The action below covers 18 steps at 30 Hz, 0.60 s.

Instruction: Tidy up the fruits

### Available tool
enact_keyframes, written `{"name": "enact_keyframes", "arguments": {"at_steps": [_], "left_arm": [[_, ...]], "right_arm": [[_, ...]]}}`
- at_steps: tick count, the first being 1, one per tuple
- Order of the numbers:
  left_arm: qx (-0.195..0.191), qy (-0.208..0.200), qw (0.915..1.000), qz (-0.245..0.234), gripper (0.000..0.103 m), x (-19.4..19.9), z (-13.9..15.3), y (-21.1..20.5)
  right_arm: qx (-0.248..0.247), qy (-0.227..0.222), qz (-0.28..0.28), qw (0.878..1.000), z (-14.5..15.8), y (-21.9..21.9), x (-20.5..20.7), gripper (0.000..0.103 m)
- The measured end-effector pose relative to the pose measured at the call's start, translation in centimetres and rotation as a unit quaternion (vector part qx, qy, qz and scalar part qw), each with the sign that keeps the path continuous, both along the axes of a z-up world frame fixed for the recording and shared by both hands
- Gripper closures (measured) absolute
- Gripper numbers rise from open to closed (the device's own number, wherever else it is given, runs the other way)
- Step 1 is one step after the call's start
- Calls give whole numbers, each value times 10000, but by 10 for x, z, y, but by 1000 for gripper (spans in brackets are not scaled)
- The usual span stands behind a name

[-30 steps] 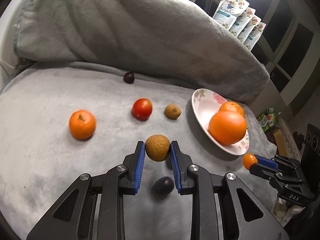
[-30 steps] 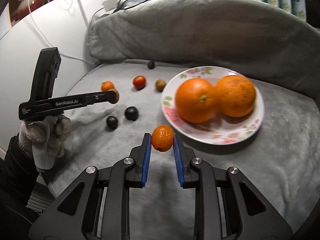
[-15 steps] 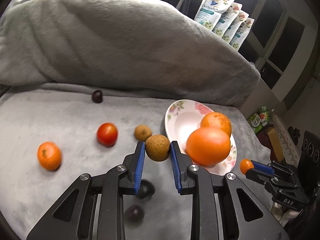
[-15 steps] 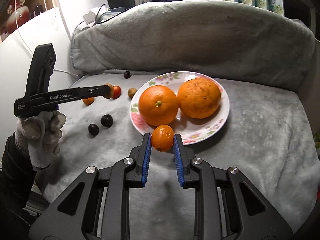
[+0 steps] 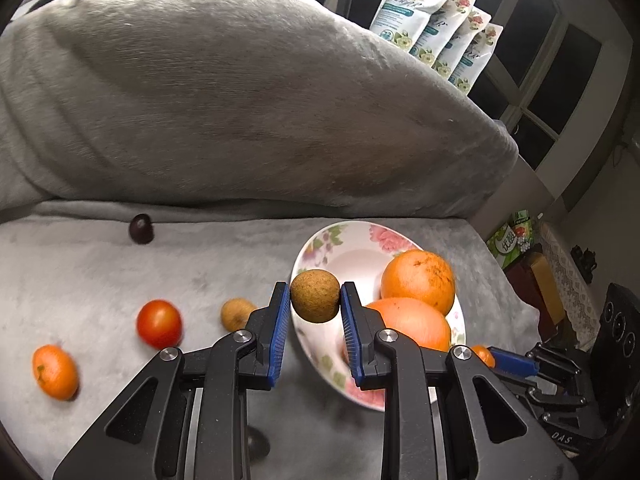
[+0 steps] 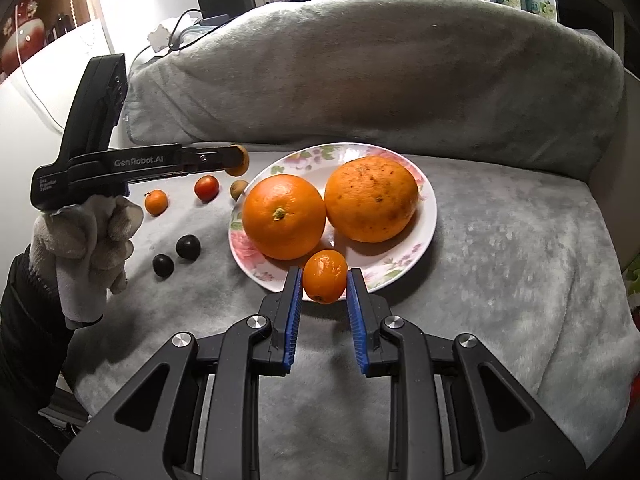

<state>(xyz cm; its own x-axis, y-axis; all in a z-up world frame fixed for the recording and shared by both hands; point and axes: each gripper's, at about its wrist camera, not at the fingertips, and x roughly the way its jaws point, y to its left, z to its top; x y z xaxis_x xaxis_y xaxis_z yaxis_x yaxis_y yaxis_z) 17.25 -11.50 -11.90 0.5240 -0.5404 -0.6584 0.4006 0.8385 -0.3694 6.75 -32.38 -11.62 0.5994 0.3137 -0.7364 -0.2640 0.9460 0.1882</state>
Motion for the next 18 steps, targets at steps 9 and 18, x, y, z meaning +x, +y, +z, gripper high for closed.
{"name": "enact_keyframes", "arguments": {"at_steps": [9,18], "left_arm": [[-22,99,9999,-32,79,10,-3,-8],[-5,90,9999,-88,78,12,-1,-16]], "right_arm": [[5,31,29,10000,-3,-2,4,79],[-18,16,71,10000,-6,1,6,79]]}}
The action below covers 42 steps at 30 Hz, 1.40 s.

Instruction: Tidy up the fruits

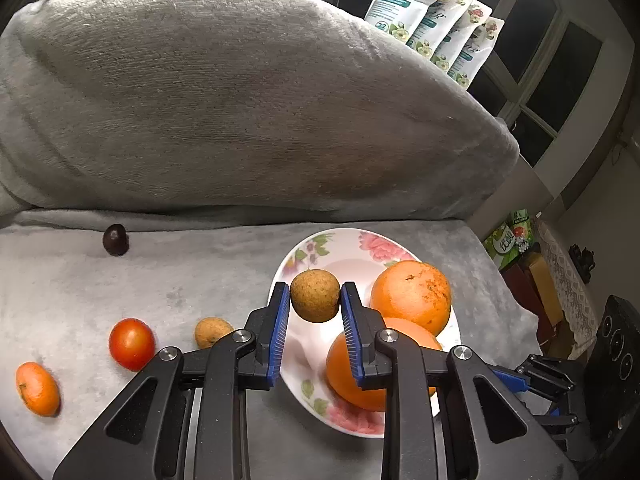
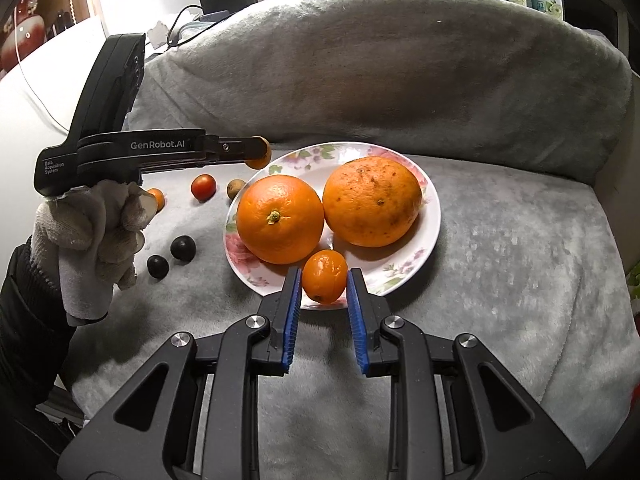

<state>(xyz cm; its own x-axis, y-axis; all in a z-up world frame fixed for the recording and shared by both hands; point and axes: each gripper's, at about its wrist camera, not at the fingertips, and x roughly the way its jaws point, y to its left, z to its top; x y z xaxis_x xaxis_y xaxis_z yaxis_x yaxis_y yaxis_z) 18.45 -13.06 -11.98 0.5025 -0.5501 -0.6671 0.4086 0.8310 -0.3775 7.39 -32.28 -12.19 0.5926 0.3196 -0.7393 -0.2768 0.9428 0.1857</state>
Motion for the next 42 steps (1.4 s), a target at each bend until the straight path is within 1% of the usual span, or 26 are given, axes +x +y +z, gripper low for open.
{"name": "enact_keyframes", "arguments": {"at_steps": [2,3,4,5,7,8,9,10,11,13,14,15,16,24,27,42], "left_arm": [[3,-13,10000,-22,78,0,1,-2],[6,-28,10000,-33,76,0,1,-3],[6,-46,10000,-35,70,-1,2,-3],[2,-64,10000,-37,63,-1,3,-3],[-12,-93,10000,-20,55,-1,6,-4],[-23,-101,9999,-12,53,-1,7,-4],[-27,-109,9999,-13,53,-1,7,-4],[-28,-120,9999,-13,49,-2,8,-4],[-31,-135,9999,-5,41,-2,9,-4],[-37,-172,9998,26,34,-4,11,-3],[-41,-185,9998,22,33,-5,13,-3],[-39,-185,9998,2,32,-5,13,-3],[-35,-189,9998,-21,29,-5,13,-4],[-7,-267,9996,-12,28,-10,18,-5],[-5,-311,9995,5,28,-13,22,-3],[57,-611,9978,259,28,-33,41,24]], "right_arm": [[2,-6,-9,10000,0,0,0,73],[0,-26,-26,10000,1,-1,0,60],[0,-68,-47,10000,2,-2,-1,49],[0,-99,-57,9999,3,-2,-1,47],[6,-130,-54,9999,5,-2,-2,47],[3,-137,-56,9999,5,-2,-2,46],[-8,-145,-59,9999,6,-2,-2,43],[-14,-158,-58,9999,6,-2,-2,37],[-11,-174,-53,9998,6,-1,-3,34],[5,-220,-35,9998,7,-1,-5,24],[8,-235,-37,9997,8,0,-5,21],[9,-265,-46,9996,9,0,-6,15],[14,-287,-43,9996,10,0,-6,12],[-52,-292,33,9996,12,5,-8,11],[-2,-280,39,9996,13,5,-10,11],[50,-513,111,9986,25,21,-23,11]]}}
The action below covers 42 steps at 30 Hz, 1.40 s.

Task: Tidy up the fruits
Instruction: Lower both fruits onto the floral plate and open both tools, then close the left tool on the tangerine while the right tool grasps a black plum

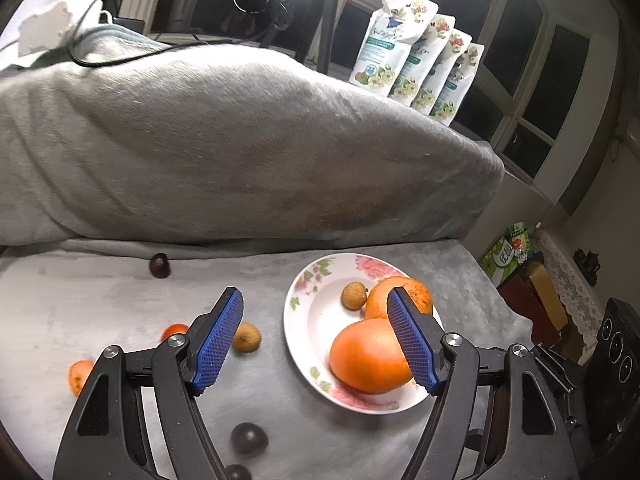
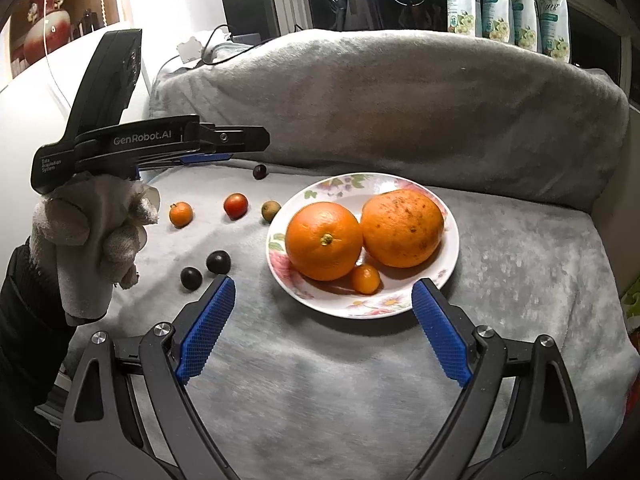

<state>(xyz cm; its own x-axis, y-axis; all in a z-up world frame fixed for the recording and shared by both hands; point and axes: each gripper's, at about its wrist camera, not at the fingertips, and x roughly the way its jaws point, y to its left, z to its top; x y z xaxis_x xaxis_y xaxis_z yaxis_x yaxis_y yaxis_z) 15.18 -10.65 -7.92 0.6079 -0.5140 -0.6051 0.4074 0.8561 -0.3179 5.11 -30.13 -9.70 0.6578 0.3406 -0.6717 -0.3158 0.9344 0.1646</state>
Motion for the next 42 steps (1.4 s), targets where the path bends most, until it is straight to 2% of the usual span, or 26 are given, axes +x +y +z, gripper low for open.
{"name": "enact_keyframes", "arguments": {"at_steps": [12,20,27,35,37,42], "left_arm": [[434,-398,9972,471,28,-14,7,45],[580,-335,9937,899,28,-22,-2,89],[626,-231,9897,1269,28,-28,-13,128],[542,-10,9881,1441,29,-30,-31,153],[527,55,9883,1432,29,-29,-35,154],[527,186,9888,1382,29,-25,-47,154]], "right_arm": [[192,-216,290,9992,11,25,-7,11],[273,-78,688,9972,7,57,-5,11],[534,294,800,9949,-5,75,6,11],[819,792,702,9910,-27,89,27,33],[793,859,645,9910,-32,94,32,43],[680,984,638,9908,-43,109,41,52]]}}
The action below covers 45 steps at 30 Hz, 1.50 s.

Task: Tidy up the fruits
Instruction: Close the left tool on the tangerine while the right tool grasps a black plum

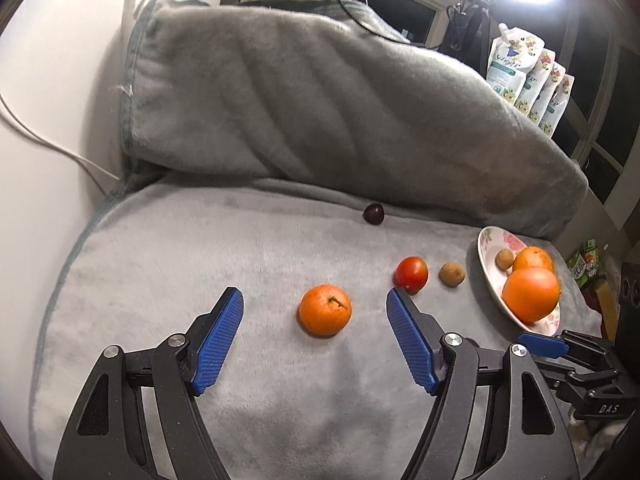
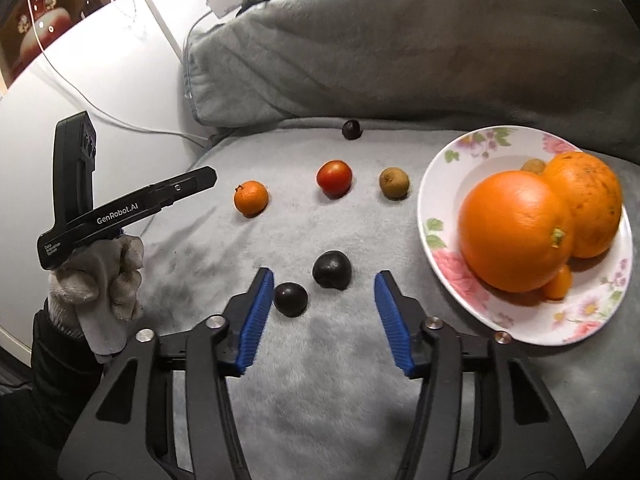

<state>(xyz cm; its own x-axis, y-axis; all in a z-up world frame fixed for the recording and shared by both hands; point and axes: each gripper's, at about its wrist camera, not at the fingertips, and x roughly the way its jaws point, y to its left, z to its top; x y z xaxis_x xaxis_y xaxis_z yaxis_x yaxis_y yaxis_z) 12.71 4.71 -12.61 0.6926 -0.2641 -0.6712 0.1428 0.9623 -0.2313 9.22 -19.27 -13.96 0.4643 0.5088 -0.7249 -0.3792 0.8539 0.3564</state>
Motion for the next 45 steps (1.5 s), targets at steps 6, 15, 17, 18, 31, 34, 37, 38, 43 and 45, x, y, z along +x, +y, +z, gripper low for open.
{"name": "enact_keyframes", "arguments": {"at_steps": [6,15,17,18,31,34,37,38,43,45], "left_arm": [[-51,118,9999,-57,33,5,-9,-1],[-70,253,9996,-136,38,12,-19,-3],[-64,273,9995,-148,38,13,-21,-3],[-55,282,9995,-153,38,14,-23,-4],[60,501,9984,-248,49,26,-40,-13],[93,555,9980,-282,54,27,-43,-15],[52,559,9980,-302,61,27,-45,-16],[38,552,9980,-316,65,27,-45,-16],[33,519,9981,-315,68,26,-47,-19],[11,502,9983,-296,68,26,-47,-19]], "right_arm": [[-258,-22,-53,9996,-5,15,9,59],[-589,53,-14,9982,-17,27,18,66],[-641,60,3,9979,-19,29,20,66],[-665,65,9,9978,-20,31,21,66],[-765,110,62,9970,-27,39,23,73],[-767,86,75,9970,-28,40,24,74],[-754,77,81,9971,-29,38,25,75],[-751,78,84,9971,-29,38,25,75],[-691,71,75,9976,-29,36,25,75],[-672,59,66,9977,-29,36,24,75]]}}
